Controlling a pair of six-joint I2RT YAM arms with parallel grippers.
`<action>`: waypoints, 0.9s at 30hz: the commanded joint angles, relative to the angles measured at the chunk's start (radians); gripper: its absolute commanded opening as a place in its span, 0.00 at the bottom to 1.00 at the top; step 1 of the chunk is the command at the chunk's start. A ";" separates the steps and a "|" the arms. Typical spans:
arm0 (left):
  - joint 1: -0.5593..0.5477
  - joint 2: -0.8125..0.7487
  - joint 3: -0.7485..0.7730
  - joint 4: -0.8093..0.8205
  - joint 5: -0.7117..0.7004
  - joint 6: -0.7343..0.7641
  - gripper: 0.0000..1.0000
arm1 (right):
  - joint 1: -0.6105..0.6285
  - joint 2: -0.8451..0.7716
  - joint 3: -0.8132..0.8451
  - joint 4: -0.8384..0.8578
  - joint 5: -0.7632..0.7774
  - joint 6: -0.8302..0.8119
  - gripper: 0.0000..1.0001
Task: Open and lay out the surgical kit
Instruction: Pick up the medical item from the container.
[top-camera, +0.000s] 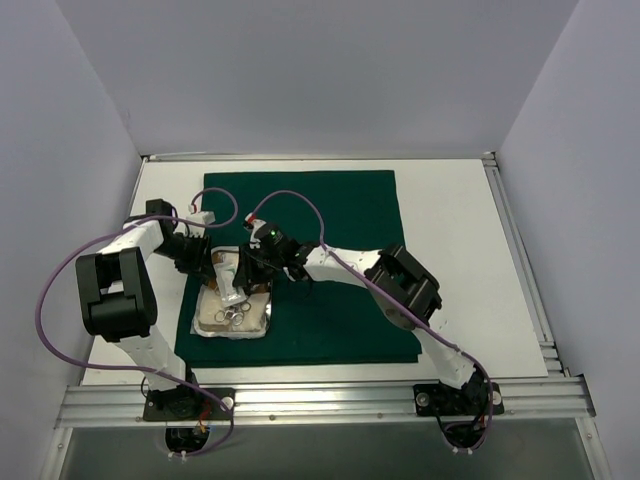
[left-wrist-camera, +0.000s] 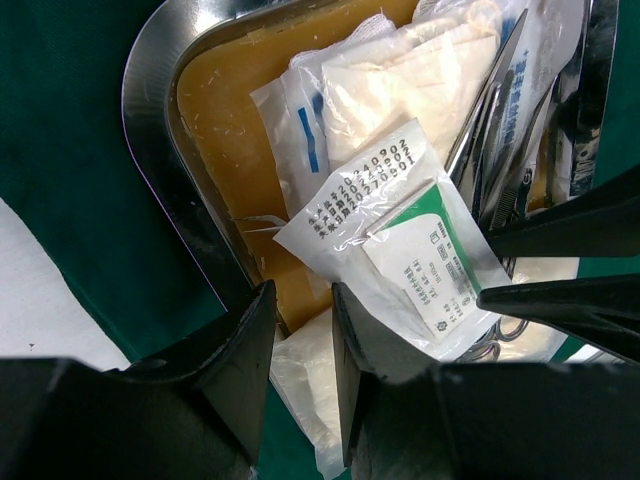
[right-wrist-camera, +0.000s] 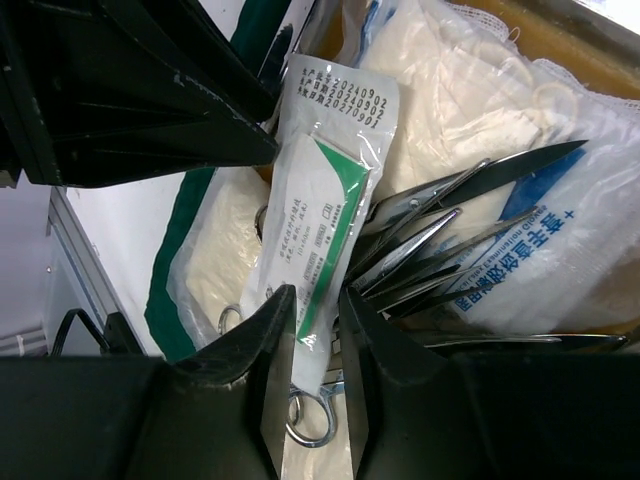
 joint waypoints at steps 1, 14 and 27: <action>-0.005 -0.002 -0.001 0.023 0.012 0.000 0.38 | 0.002 0.021 0.032 0.045 -0.030 0.018 0.20; -0.005 -0.017 0.003 0.023 0.012 0.003 0.38 | -0.021 0.012 0.006 0.102 -0.056 0.048 0.06; -0.006 0.015 0.002 0.023 -0.003 0.000 0.37 | -0.029 0.067 0.038 0.076 -0.021 0.050 0.24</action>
